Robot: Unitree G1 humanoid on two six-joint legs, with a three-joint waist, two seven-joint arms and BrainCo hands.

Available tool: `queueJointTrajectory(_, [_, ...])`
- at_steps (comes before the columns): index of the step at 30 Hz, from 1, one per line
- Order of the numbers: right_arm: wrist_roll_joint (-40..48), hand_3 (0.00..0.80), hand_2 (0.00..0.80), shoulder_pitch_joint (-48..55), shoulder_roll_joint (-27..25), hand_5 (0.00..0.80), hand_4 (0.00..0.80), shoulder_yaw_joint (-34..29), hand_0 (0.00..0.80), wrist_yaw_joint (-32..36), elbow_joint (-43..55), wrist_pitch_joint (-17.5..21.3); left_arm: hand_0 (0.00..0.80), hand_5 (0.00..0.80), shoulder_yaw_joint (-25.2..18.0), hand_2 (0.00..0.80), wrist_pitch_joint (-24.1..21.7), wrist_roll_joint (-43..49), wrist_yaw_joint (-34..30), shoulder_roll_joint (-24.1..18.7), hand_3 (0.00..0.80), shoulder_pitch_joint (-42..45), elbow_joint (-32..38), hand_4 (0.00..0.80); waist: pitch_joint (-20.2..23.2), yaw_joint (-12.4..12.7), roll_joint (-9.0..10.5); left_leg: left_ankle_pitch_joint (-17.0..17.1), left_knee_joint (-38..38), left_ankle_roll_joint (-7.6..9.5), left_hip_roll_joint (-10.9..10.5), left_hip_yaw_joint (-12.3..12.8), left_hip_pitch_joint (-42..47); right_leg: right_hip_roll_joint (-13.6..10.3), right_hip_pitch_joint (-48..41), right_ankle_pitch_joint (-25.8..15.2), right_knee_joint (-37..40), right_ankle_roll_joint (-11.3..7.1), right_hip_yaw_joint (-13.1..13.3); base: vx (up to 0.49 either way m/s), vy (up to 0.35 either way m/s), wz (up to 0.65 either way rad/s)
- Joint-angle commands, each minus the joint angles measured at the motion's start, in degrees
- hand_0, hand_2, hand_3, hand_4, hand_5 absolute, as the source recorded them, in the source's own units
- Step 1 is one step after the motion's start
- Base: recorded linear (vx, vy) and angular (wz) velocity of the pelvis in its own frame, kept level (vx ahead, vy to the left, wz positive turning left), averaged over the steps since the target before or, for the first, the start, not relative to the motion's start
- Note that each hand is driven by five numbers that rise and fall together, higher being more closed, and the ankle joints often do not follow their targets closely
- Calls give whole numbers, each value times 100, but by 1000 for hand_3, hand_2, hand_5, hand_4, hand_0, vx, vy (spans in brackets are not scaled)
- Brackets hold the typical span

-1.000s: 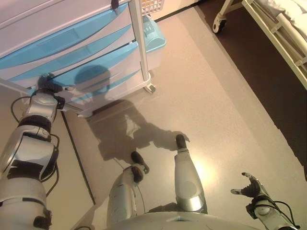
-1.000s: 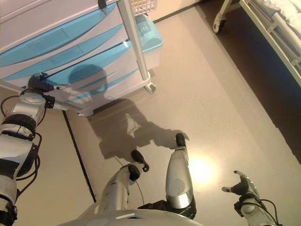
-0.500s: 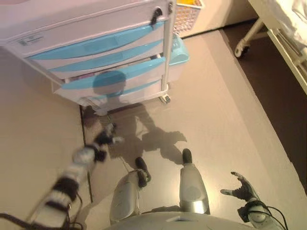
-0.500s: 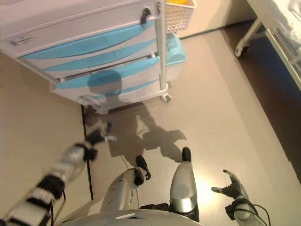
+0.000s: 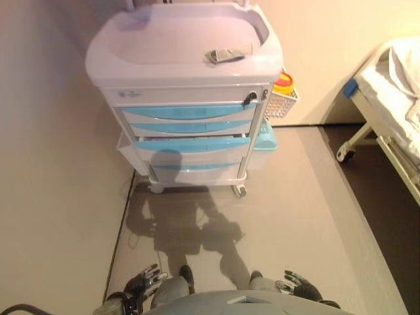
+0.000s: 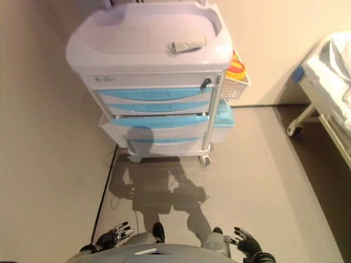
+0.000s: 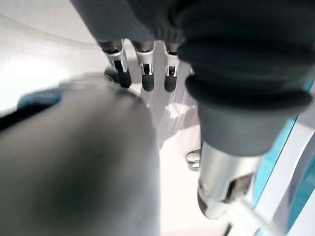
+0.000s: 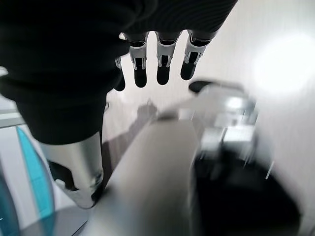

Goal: Open the drawer and pick up the medicine

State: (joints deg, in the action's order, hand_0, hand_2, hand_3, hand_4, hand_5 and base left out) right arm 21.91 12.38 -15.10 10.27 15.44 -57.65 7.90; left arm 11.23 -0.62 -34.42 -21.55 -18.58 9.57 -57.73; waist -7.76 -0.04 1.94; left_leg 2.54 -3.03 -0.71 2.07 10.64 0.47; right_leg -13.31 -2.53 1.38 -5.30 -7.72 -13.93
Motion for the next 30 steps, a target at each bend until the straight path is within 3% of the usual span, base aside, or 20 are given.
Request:
queueJointTrajectory(1, [527,0,0,-326,250,0,0,298,0,565,-75,423,0,0,-10,0,-238,-330,-490,338,0,-340,-207,0,-133,100,-289,-456,442,32,-69,-212,455,82,-170,106,-365,-38,-556,-78,-125,15])
queueJointTrajectory(7, [743,0,0,-729,314,0,0,354,0,647,-732,417,0,0,188,0,-383,-394,-458,592,0,-583,-669,0,-29,221,-329,-228,732,-180,19,-319,532,222,-499,107,132,27,-840,-73,-115,6])
queueJointTrajectory(10, [896,0,0,-779,332,0,0,354,0,762,-877,383,0,0,222,0,-315,-318,-440,664,0,-650,-783,0,16,229,-332,-220,715,-204,40,-337,540,258,-555,158,129,74,-888,-9,-41,12])
queueJointTrajectory(20, [886,0,0,-748,349,0,0,359,0,684,-1003,400,0,0,514,0,-1046,811,-8,634,0,-789,-828,0,-7,63,-343,-395,451,-129,6,-287,556,223,-508,280,-73,128,-704,28,36,1])
queueJointTrajectory(24, [713,0,0,-731,151,0,0,380,0,619,-890,373,0,0,647,0,-1142,1139,139,466,0,-955,-617,0,-163,-66,-384,-535,143,-78,-1,-156,482,107,-370,296,-226,113,-579,31,134,-15])
queueJointTrajectory(30, [455,0,0,-676,-343,0,0,392,0,488,-420,151,0,0,783,0,-1042,1473,528,130,0,-1440,-223,0,-470,-416,-510,-672,-279,33,-56,74,275,-128,88,258,-572,26,-176,69,212,-24])
